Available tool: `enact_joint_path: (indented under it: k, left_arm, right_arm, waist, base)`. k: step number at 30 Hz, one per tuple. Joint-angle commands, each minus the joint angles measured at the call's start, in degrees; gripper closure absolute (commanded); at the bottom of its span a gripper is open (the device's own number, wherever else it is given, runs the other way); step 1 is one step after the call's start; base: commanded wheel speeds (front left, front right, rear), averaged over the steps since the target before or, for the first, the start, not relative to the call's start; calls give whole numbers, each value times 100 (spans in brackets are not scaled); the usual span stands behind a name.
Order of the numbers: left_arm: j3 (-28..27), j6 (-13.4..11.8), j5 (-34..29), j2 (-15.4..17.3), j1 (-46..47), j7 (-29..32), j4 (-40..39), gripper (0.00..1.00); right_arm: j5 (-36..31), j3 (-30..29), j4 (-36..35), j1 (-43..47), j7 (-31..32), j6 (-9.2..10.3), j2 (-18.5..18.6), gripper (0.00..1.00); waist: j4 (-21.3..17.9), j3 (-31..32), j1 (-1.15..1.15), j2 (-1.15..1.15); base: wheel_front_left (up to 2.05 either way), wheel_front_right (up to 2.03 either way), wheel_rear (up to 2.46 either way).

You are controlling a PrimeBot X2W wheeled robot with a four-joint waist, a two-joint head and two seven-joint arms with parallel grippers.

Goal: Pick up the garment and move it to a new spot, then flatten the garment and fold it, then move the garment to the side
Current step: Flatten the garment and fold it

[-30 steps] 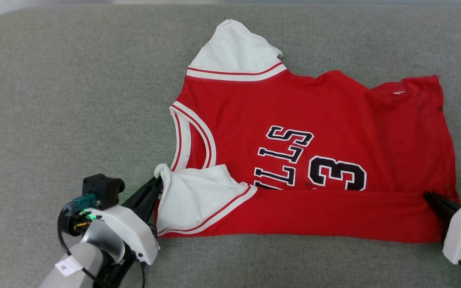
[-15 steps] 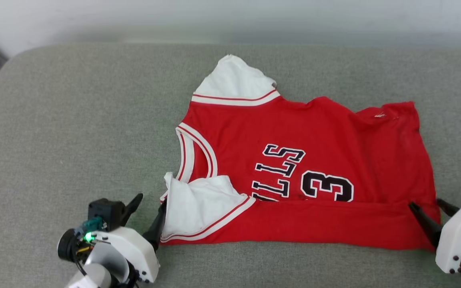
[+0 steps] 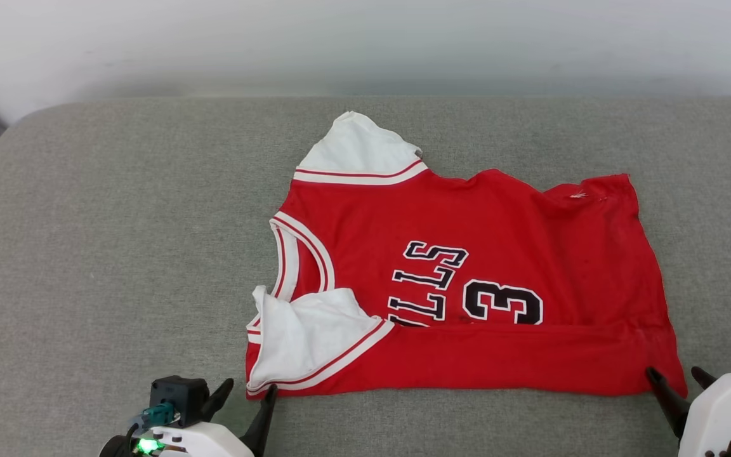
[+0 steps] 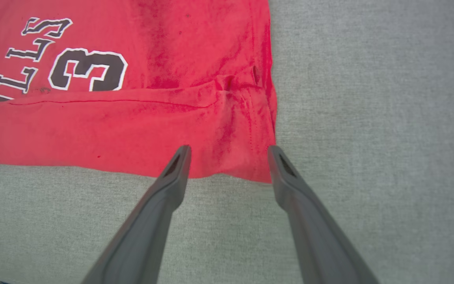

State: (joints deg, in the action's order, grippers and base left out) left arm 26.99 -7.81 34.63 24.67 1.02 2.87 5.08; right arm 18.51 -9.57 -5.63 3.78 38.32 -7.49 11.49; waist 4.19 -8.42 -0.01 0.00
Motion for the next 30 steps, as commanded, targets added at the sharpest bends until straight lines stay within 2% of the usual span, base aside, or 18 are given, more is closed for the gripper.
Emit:
enact_joint_path:
  k: [1,8,11,16,20,23,24,25,26,27,28,30]
  left_arm:
    - [-5,-81,64,-8,-87,86,-212,0]
    - [-93,-376,150,-77,-72,307,-379,0]
    - [-140,-464,123,-4,-13,408,-241,0]
    - [-52,-467,251,21,1,753,-20,0]
    - [-39,-461,296,-1,-1,787,190,0]
    - [73,-373,358,-31,-25,959,403,0]
    - [122,-316,390,-40,-35,1021,466,15]
    - [163,-267,402,-59,-39,1053,504,55]
    - [210,-197,392,-58,-21,1033,512,86]
    - [210,-197,392,-58,-21,1033,512,86]
    - [236,-139,406,-95,-5,975,500,100]
    - [245,-57,485,-187,-5,908,439,100]
  right_arm:
    - [-46,-8,-117,68,35,1,-79,0]
    - [-98,40,-336,54,93,1,-217,0]
    - [-96,56,-386,10,88,1,-232,0]
    - [-98,54,-439,-53,64,1,-231,0]
    - [-100,54,-444,-47,47,1,-254,0]
    - [-104,73,-447,-57,39,1,-238,0]
    - [-120,79,-453,-65,26,1,-223,0]
    - [-130,79,-458,-77,14,1,-209,0]
    - [-136,82,-459,-86,9,1,-197,0]
    - [-136,82,-459,-86,9,1,-197,0]
    - [-116,75,-454,-91,11,1,-197,0]
    - [-93,25,-432,-99,27,1,-171,0]
  waist:
    - [-34,-31,1,0]
    - [-172,-184,1,0]
    - [-232,-274,1,0]
    - [-321,-421,1,0]
    - [-355,-526,1,0]
    - [-358,-576,1,0]
    - [-356,-581,1,0]
    - [-352,-578,1,0]
    - [-347,-569,1,0]
    - [-347,-569,1,0]
    - [-337,-549,1,0]
    - [-298,-490,1,0]
  base:
    - [0,0,0]
    - [0,0,0]
    - [0,0,0]
    - [0,0,0]
    - [0,0,0]
    - [0,0,0]
    - [0,0,0]
    - [0,0,0]
    - [0,0,0]
    - [0,0,0]
    - [0,0,0]
    - [0,0,0]
